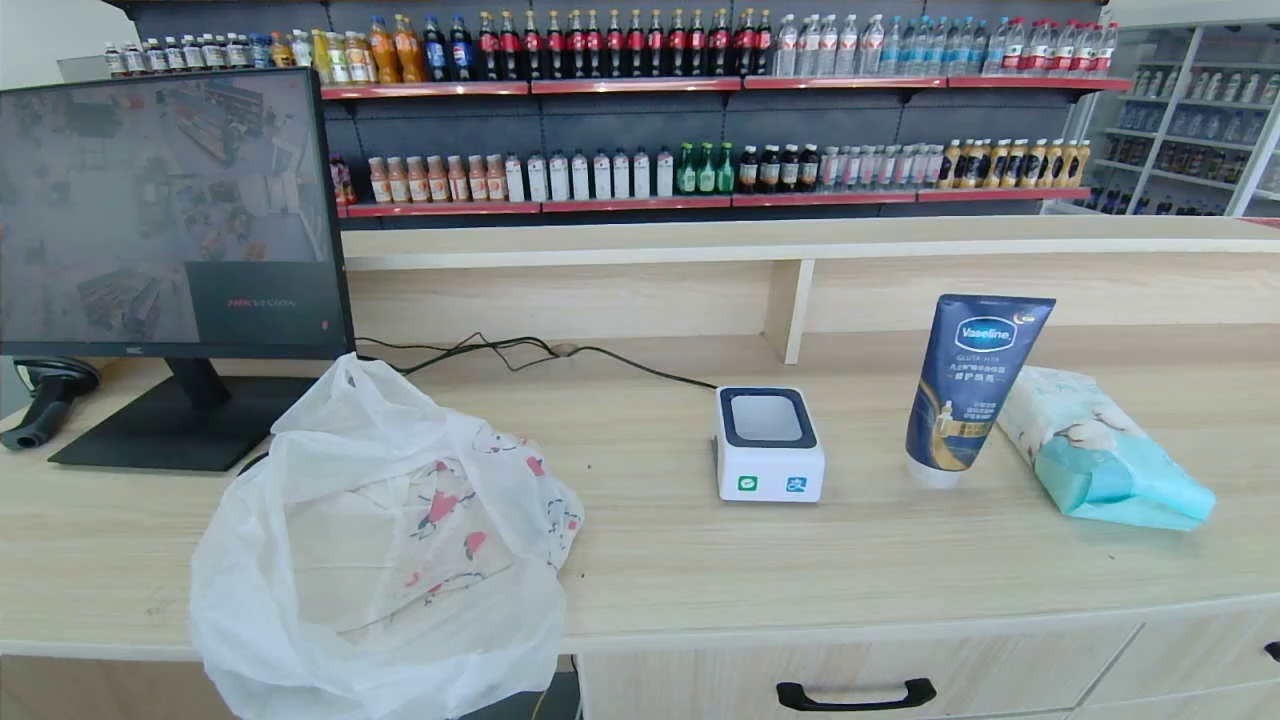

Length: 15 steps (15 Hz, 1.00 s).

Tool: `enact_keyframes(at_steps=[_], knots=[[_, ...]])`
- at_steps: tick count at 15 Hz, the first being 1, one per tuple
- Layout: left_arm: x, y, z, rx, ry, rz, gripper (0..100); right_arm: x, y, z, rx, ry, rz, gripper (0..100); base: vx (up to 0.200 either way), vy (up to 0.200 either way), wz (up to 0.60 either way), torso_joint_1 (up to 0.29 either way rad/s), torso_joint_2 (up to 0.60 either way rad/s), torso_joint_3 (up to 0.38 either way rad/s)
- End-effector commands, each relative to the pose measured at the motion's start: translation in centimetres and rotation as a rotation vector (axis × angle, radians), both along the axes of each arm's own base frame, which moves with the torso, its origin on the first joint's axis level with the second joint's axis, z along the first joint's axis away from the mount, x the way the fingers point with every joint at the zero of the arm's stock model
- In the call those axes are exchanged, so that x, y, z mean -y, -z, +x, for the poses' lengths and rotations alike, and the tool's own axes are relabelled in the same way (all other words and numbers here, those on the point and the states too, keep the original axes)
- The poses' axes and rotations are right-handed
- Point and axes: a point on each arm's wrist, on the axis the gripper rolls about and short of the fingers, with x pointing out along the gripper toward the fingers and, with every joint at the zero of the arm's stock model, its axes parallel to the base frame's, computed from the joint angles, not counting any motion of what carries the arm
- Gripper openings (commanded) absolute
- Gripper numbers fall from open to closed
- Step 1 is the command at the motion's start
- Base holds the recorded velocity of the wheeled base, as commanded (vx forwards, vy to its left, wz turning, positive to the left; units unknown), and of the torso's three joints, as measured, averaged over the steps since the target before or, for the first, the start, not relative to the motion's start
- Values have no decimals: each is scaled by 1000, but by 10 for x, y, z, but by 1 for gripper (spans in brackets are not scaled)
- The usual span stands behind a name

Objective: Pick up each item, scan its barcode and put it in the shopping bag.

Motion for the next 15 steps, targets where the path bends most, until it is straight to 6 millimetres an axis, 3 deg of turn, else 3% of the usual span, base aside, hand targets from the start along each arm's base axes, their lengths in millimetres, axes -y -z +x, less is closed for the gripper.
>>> enact_keyframes(at_steps=[1,4,8,11,13,15], knots=[[0,0,0,1,0,0,100,0,-4,-1,23,-2,-6,100,0,0,0,0,0,0],[0,0,0,0,0,0,100,0,-27,-6,81,-14,-1,100,0,0,0,0,0,0],[0,0,0,1,0,0,100,1,-94,12,140,-151,-31,100,0,0,0,0,0,0],[0,0,0,1,0,0,100,-4,-143,72,194,-79,-37,100,0,0,0,0,0,0],[0,0,0,1,0,0,100,-4,-177,142,314,-44,-40,100,0,0,0,0,0,0],[0,0,0,1,0,0,100,-6,-192,208,502,-32,-73,100,0,0,0,0,0,0]])
